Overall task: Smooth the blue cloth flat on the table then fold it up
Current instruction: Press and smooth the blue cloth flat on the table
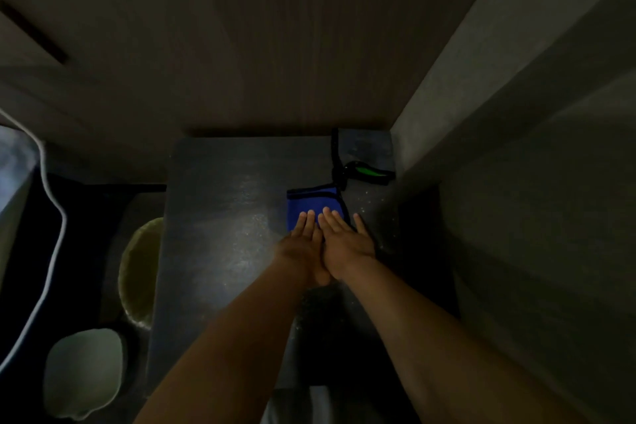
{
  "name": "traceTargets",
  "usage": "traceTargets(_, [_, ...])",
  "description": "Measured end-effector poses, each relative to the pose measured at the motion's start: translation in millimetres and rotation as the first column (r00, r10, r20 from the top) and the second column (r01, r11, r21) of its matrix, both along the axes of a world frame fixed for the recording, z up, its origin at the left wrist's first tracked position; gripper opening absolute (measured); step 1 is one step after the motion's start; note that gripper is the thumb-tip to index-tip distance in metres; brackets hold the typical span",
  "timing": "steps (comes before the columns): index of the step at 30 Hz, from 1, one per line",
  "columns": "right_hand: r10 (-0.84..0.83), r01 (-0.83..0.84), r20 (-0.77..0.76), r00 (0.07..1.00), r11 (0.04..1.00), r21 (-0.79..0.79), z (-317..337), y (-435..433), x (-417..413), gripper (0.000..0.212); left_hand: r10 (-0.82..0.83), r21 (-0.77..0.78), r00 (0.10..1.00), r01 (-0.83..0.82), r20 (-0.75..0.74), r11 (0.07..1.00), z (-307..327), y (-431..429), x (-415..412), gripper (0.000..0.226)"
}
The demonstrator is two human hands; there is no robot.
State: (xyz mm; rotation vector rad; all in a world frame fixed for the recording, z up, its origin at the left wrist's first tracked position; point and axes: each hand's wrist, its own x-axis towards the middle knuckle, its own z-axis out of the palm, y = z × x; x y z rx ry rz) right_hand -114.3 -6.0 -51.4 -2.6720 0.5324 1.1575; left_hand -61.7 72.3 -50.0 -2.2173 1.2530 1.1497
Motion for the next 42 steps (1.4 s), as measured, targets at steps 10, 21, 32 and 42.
traceTargets(10, [-0.039, 0.038, 0.018, 0.999, 0.998, 0.047, 2, -20, -18, 0.068, 0.036, -0.037, 0.999, -0.037, -0.033, 0.999, 3, -17, -17, 0.105])
traceTargets(21, [-0.068, 0.068, 0.017, 0.998, 0.998, -0.008, -2, -44, -34, 0.067, 0.084, -0.172, 0.991, -0.101, -0.105, 0.980, 1, -35, -26, 0.108])
traceTargets(32, [-0.113, 0.114, 0.011, 0.993, 0.990, -0.084, -3, -100, -68, 0.068, -0.018, -0.214, 0.995, -0.003, -0.098, 0.977, -7, -102, -50, 0.108])
traceTargets(42, [-0.076, 0.076, 0.004, 0.997, 0.988, -0.135, -5, -93, -67, 0.073, -0.047, -0.198, 0.997, 0.033, -0.066, 0.980, -12, -98, -51, 0.117])
